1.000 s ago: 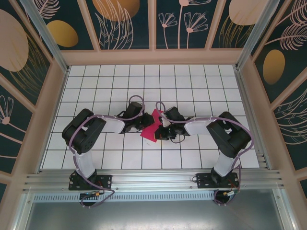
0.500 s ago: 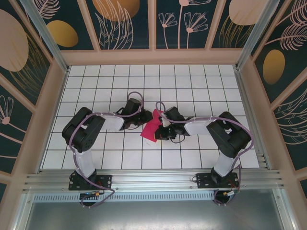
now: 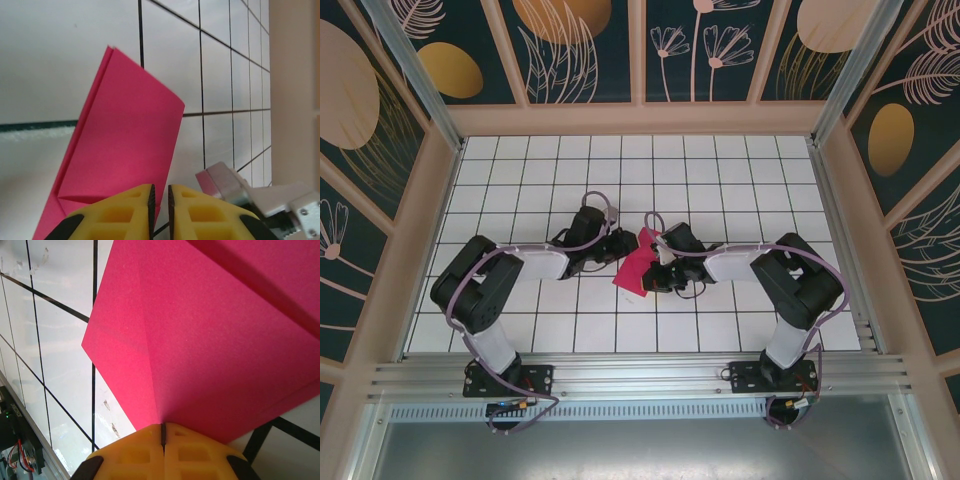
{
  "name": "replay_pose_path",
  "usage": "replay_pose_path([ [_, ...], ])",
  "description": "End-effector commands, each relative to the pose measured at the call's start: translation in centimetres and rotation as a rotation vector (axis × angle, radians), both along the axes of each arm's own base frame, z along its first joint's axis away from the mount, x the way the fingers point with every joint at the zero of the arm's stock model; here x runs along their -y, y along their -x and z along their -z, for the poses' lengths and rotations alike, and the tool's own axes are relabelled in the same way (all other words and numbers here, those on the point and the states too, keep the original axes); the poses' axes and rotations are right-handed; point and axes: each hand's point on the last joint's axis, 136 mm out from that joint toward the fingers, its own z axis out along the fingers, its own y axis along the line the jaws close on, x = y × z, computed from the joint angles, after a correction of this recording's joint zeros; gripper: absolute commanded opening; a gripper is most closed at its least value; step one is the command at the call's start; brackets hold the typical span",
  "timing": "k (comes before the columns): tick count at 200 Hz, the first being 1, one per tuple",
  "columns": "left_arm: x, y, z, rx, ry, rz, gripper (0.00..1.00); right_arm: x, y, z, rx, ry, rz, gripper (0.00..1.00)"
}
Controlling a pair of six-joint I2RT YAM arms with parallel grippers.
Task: Fold a paper plane with a square sheet of paper (pick it up from the middle)
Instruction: Fold the triangle a second time at the center of the table.
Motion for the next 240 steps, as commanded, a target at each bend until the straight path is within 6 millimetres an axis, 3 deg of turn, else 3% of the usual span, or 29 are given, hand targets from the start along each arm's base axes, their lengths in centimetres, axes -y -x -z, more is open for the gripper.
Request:
replay_pose_path([
  [1, 0.6, 1.4, 2.1, -0.066, 0.025, 0.04, 0.18, 1.7, 1.1, 2.2, -0.047, 0.113, -0.001, 0.02],
  [61, -0.9, 2.3, 6.5, -0.155, -0.061, -0.012, 0.16, -0.2, -0.1, -1.5, 0.003, 0.017, -0.02, 0.04],
  [99, -1.4, 2.7, 7.3, -0.17, -0.084, -0.018, 0.16, -2.0, -1.0, -3.8, 0.02, -0.052, -0.041, 0.05],
  [131, -1.6, 2.8, 7.5, -0.175, -0.09, -0.023, 0.16, -2.0, -1.4, -2.3, -0.006, -0.01, -0.035, 0.05],
  [187, -1.8, 2.5, 7.7, -0.176, -0.12, -0.029, 0.16, 0.0, 0.8, 1.3, -0.081, 0.051, -0.026, 0.05],
  [240, -2.5, 2.9, 8.4, -0.193, -0.16, -0.038, 0.15, 0.3, 2.0, 0.3, -0.09, 0.008, -0.038, 0.06],
])
